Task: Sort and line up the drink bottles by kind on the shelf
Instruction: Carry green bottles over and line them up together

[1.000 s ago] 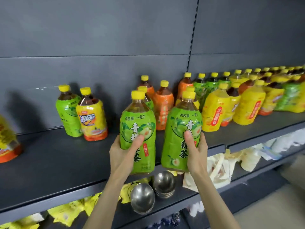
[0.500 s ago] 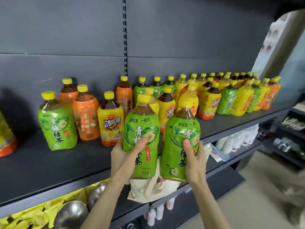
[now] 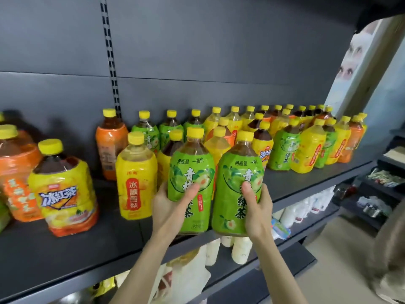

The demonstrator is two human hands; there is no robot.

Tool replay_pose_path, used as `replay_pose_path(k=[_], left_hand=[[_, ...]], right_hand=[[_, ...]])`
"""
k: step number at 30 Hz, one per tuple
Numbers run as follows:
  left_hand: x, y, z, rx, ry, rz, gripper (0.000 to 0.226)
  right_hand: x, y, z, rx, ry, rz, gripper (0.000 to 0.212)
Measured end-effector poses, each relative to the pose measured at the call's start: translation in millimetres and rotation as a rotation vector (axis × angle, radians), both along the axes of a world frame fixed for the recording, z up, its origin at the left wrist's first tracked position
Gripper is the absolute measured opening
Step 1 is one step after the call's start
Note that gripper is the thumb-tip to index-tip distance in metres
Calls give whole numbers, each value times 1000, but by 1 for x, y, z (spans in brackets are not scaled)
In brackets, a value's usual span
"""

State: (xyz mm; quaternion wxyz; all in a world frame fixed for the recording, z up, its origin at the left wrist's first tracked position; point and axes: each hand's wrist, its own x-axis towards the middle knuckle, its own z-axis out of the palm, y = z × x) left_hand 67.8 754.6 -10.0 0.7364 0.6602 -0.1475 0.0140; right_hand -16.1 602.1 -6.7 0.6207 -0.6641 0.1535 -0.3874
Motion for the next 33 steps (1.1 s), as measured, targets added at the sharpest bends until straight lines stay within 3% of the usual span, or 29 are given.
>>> replay_pose_path(k=[4, 8, 10, 14, 19, 25, 29, 33], left_hand=[[4, -24, -9, 19, -8, 97, 65], [-2, -46, -17, 1, 5, 228, 80], [-9, -55, -20, -18, 15, 296, 82], [-21, -74, -26, -18, 63, 437, 68], [-24, -85, -33, 40, 86, 537, 77], [-12, -89, -38, 128, 73, 583, 78], [1, -90, -46, 208, 39, 585, 82], [11, -91, -48, 224, 13, 595, 75]], right_hand=[[11, -28, -2, -55, 6, 70, 49], [17, -53, -1, -41, 29, 167, 16], [17, -65, -4, -45, 21, 201, 26], [23, -91, -12, -51, 66, 281, 24], [41, -106, -31, -74, 90, 363, 38], [67, -111, -45, -71, 115, 455, 48], [82, -110, -46, -85, 137, 507, 68], [97, -104, -46, -92, 155, 535, 60]])
